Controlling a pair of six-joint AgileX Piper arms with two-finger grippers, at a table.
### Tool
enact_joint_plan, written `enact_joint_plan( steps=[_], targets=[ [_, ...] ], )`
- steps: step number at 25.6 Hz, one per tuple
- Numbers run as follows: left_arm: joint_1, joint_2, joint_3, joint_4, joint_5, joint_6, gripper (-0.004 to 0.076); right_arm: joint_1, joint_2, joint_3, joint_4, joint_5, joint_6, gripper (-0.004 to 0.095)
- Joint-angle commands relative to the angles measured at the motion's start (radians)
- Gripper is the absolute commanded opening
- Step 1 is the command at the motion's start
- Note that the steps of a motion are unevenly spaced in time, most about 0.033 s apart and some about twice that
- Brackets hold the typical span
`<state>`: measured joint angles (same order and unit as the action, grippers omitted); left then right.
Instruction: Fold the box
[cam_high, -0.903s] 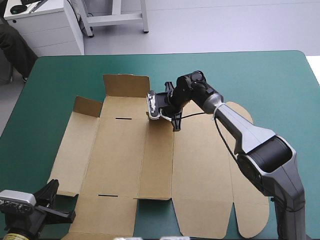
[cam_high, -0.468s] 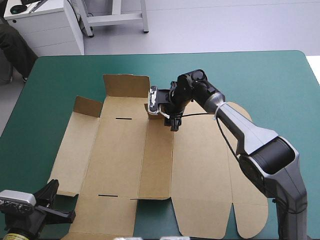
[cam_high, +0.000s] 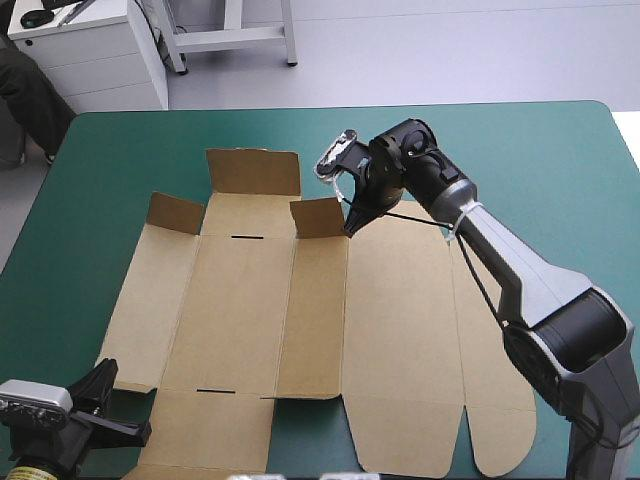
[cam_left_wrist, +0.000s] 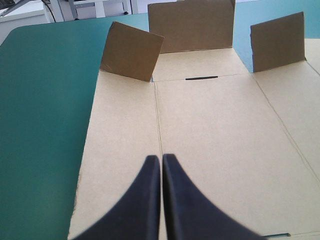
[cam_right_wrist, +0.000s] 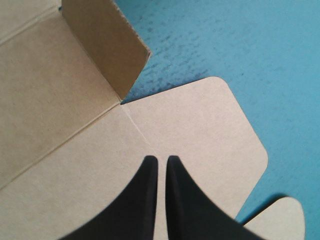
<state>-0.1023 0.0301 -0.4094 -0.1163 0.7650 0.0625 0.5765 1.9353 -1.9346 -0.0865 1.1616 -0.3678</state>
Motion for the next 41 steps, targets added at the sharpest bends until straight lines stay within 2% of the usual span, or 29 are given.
enact_joint_plan(
  steps=[1, 8, 11, 14, 19, 21, 25, 30, 32, 37, 41],
  targets=[
    [-0.005, 0.017, -0.026, -0.008, -0.078, 0.002, -0.0009, -0.012, -0.092, -0.031, -0.014, -0.026, 0.172, 0.0002],
    [-0.005, 0.017, -0.026, -0.008, -0.078, 0.005, -0.0004, -0.04, -0.196, 0.063, -0.019, -0.032, 0.312, 0.0001],
    [-0.005, 0.017, -0.026, -0.008, -0.078, 0.005, 0.0041, -0.052, -0.285, 0.173, -0.019, -0.081, 0.35, 0.0],
    [-0.005, 0.017, -0.026, -0.008, -0.078, 0.005, 0.016, -0.054, -0.38, 0.302, -0.019, -0.165, 0.368, 0.0],
    [-0.005, 0.017, -0.026, 0.003, -0.08, -0.002, 0.0532, -0.054, -0.556, 0.509, -0.028, -0.269, 0.433, 0.0],
    [-0.005, 0.017, -0.026, 0.004, -0.08, -0.002, 0.06, -0.054, -0.632, 0.587, -0.048, -0.31, 0.465, 0.0],
    [-0.005, 0.017, -0.026, 0.011, -0.078, -0.002, 0.0598, -0.054, -0.781, 0.758, -0.124, -0.376, 0.558, 0.0],
    [-0.005, 0.038, -0.077, 0.033, -0.096, -0.002, 0.0598, -0.054, -0.992, 0.947, -0.159, -0.391, 0.609, 0.0],
    [-0.005, 0.096, -0.167, 0.093, -0.086, -0.002, 0.0598, -0.054, -1.077, 1.011, -0.152, -0.395, 0.609, -0.0001],
    [-0.005, 0.378, -0.446, 0.293, 0.034, 0.03, 0.0598, -0.054, -1.246, 1.124, -0.141, -0.39, 0.641, -0.0001],
    [-0.005, 0.518, -0.571, 0.42, 0.032, 0.017, 0.0598, -0.054, -1.371, 1.221, -0.105, -0.399, 0.641, -0.0001]
  ],
)
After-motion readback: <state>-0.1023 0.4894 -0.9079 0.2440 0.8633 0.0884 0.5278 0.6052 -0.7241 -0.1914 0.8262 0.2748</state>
